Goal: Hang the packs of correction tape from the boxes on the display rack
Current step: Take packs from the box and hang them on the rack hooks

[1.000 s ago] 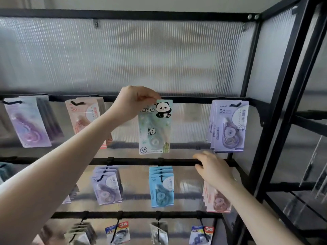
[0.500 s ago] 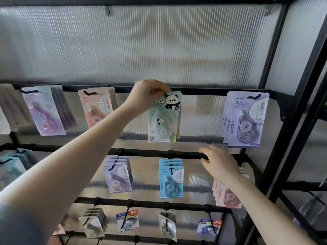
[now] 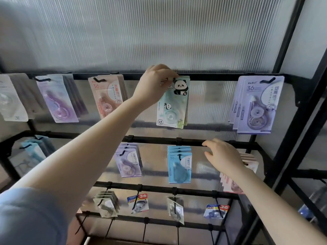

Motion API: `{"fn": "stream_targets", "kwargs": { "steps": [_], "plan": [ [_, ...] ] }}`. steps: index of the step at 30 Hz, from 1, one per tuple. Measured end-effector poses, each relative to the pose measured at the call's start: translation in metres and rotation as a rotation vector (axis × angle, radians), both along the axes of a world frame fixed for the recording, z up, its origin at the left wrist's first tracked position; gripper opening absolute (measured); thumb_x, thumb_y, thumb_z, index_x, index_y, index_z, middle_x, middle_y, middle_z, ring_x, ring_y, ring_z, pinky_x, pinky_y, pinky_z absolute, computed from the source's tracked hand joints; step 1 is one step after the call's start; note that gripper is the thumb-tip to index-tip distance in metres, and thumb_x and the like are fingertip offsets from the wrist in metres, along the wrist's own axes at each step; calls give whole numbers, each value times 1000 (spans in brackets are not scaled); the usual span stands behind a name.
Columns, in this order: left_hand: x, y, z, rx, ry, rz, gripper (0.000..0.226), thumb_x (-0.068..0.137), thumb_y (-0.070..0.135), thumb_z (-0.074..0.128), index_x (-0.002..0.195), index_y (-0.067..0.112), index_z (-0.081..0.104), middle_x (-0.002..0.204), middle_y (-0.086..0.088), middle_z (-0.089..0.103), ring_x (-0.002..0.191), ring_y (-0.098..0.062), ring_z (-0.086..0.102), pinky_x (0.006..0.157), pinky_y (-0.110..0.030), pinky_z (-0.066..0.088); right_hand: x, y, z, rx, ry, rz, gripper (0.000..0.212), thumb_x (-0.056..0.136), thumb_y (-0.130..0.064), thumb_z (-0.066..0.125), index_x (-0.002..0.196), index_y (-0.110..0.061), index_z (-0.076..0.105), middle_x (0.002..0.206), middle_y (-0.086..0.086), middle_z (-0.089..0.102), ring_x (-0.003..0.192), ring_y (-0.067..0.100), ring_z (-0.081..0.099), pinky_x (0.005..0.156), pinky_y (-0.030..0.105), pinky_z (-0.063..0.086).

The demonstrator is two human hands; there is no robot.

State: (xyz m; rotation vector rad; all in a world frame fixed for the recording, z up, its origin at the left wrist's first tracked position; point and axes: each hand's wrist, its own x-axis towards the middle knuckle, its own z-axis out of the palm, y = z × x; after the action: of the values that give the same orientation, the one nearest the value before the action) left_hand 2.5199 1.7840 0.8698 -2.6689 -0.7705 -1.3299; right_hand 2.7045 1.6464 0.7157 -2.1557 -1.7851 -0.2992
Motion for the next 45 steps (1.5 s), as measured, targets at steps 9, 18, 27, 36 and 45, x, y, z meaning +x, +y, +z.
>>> {"fn": "stream_targets", "kwargs": {
  "steps": [9, 18, 27, 36, 45],
  "plan": [
    [-52, -30, -47, -32, 5, 160, 30, 88, 17, 61, 118, 17, 63, 123, -4, 59, 117, -26, 48, 98, -37, 36, -21, 0, -11, -21, -13, 14, 33, 95, -26, 46, 127, -23, 51, 114, -2, 58, 97, 15, 57, 70, 22, 48],
    [-133, -54, -123, -120, 19, 307, 31, 81, 16, 69, 111, 14, 66, 116, -6, 63, 107, -28, 55, 90, -41, 45, -73, 10, -29, -46, -70, 72, 35, 95, -27, 44, 129, -21, 51, 124, 0, 56, 108, 17, 55, 78, 26, 46],
    [-241, -28, -206, -231, 61, 326, 38, 80, 21, 70, 117, 17, 62, 122, -4, 59, 113, -25, 52, 94, -43, 44, -168, 19, -68, -47, -79, 12, 31, 91, -24, 53, 120, -16, 57, 115, 5, 59, 107, 24, 53, 89, 36, 45],
    [-307, -22, -297, -339, 147, 291, 42, 77, 20, 73, 117, 13, 62, 121, -8, 59, 113, -29, 51, 95, -42, 43, -242, 9, -162, -199, 8, -79, 40, 88, -22, 55, 127, -14, 52, 121, 12, 54, 110, 32, 50, 90, 39, 41],
    [-298, -39, -440, -535, 264, 266, 44, 76, 20, 73, 117, 11, 61, 122, -9, 58, 114, -31, 51, 96, -42, 42, -246, -15, -298, -408, 95, -136, 41, 90, -24, 52, 130, -16, 47, 124, 9, 51, 115, 28, 47, 94, 39, 41]
  ]
}}
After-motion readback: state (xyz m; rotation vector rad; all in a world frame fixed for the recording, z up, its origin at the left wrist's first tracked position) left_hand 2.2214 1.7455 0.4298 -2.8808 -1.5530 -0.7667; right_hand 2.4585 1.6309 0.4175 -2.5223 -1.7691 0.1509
